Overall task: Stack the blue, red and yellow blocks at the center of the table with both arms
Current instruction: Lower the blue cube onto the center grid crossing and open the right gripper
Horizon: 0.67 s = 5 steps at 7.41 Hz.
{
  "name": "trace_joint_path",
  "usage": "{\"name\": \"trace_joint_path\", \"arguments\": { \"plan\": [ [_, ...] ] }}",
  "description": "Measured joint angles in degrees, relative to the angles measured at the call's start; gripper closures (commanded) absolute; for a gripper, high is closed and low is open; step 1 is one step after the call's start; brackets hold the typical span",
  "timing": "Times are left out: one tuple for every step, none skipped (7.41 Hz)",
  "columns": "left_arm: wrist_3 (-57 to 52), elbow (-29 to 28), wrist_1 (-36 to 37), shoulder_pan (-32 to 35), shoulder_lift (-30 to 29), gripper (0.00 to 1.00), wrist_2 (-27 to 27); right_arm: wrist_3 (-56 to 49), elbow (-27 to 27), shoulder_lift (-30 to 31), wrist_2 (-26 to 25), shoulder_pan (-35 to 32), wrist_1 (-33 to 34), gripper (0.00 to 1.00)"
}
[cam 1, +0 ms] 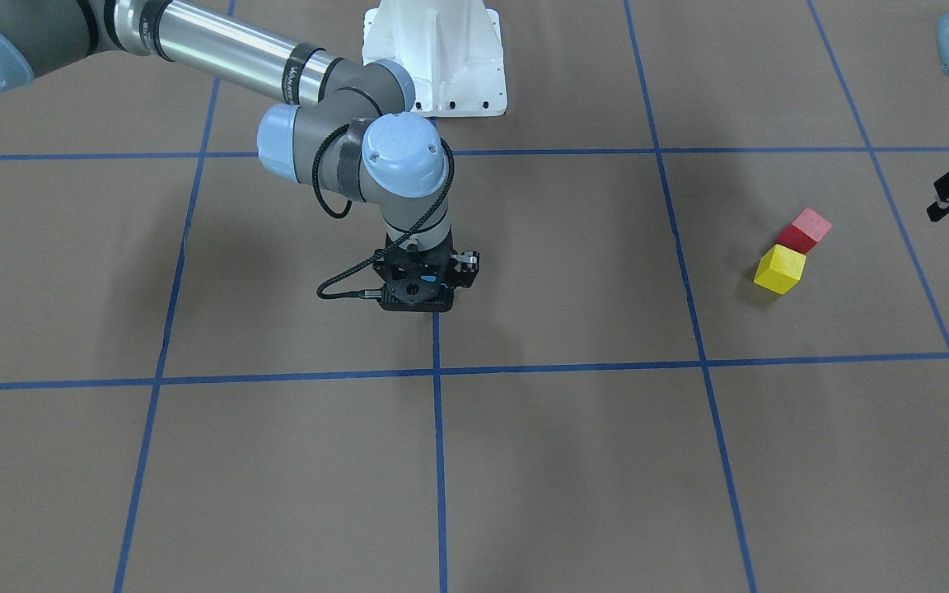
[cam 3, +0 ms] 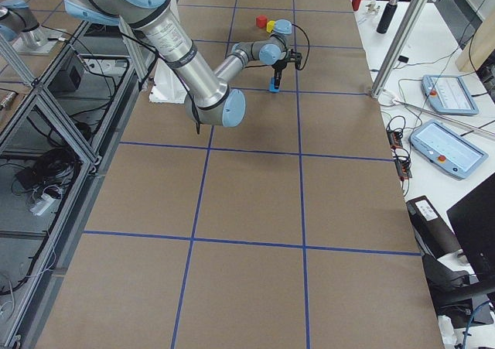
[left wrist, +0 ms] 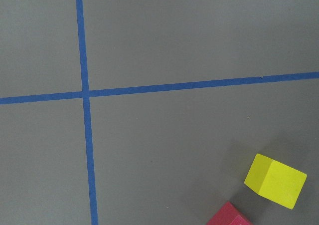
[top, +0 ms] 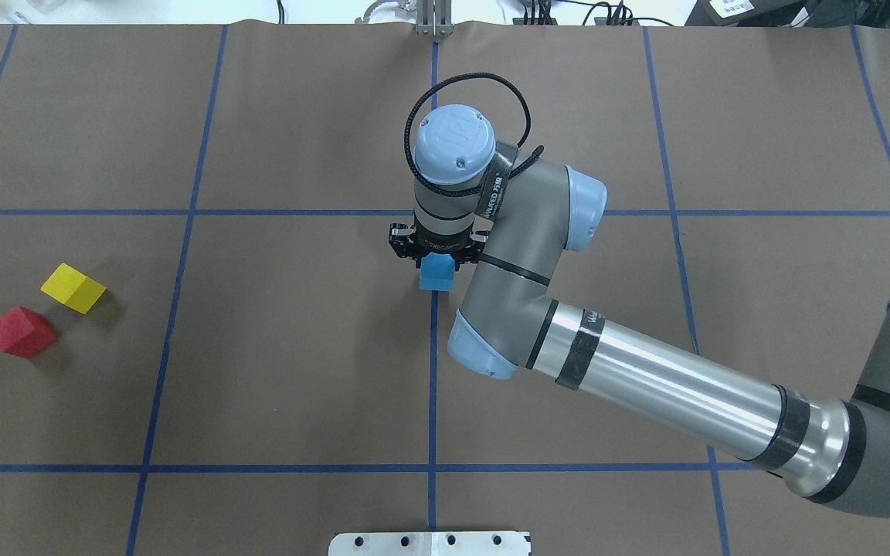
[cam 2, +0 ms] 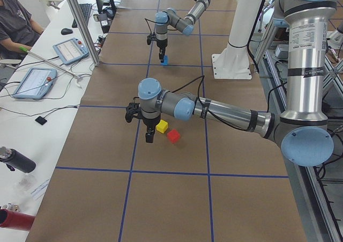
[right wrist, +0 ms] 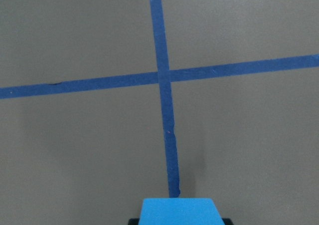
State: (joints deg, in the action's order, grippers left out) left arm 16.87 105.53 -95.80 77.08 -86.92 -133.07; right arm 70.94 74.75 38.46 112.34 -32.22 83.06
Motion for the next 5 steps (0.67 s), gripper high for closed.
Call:
{"name": "trace_joint_path", "arguments": {
  "plan": [
    [0.0, 0.02, 0.0, 0.0, 0.0, 0.01, 0.0, -0.51, -0.08, -0.03, -0.03, 0.02, 0.0, 1.0],
    [0.0, 0.02, 0.0, 0.0, 0.0, 0.01, 0.0, -1.0, -0.21, -0.04, -0.09, 0.04, 0.0, 1.0],
    [0.0, 0.02, 0.0, 0.0, 0.0, 0.01, 0.0, -1.52, -0.49, -0.05, -0.19, 0.04, -0.02, 1.0],
    [0.0, 0.02, 0.0, 0.0, 0.0, 0.01, 0.0, -1.9, -0.78, -0.05, -0.31, 0.05, -0.06, 1.0],
    [0.0, 0.02, 0.0, 0.0, 0.0, 0.01, 0.0, -2.09, -0.97, -0.05, -0.39, 0.05, -0.07, 1.0]
  ]
}}
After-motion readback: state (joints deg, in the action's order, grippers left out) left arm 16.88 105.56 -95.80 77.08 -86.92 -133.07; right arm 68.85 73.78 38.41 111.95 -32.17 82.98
